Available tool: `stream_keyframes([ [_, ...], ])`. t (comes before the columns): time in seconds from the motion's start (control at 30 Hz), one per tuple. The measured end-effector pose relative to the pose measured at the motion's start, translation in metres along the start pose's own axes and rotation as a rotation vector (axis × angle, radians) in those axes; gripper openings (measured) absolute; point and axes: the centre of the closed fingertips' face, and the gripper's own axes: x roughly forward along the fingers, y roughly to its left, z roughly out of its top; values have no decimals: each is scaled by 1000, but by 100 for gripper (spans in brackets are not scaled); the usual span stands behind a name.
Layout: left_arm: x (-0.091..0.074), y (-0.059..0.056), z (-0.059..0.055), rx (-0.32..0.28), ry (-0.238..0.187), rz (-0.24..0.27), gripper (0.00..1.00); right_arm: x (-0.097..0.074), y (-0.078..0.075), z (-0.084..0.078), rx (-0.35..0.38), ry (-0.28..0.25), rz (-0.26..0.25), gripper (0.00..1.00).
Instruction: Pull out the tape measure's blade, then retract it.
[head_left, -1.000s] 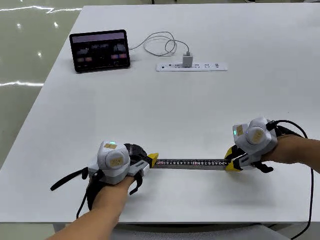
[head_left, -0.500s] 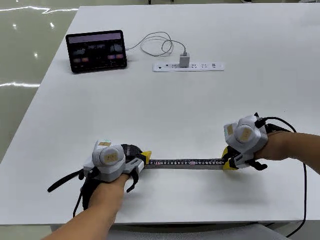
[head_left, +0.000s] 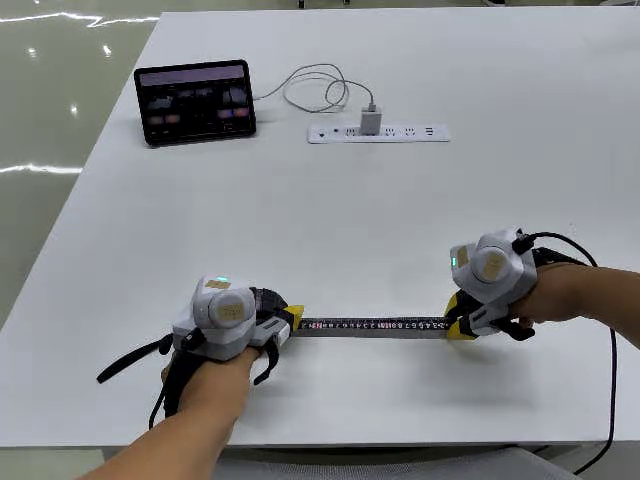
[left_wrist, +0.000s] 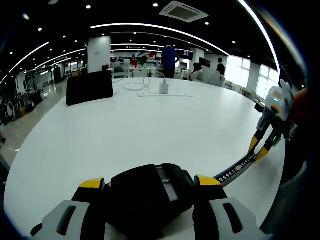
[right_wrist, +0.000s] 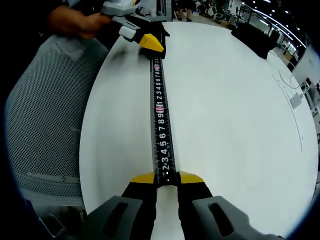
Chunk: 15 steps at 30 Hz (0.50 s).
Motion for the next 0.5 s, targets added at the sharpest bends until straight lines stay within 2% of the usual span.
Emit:
stream_keyframes([
  [0.5, 1, 0, 0, -1, 4, -4, 67, 2, -1, 7, 2, -7, -10, 11],
])
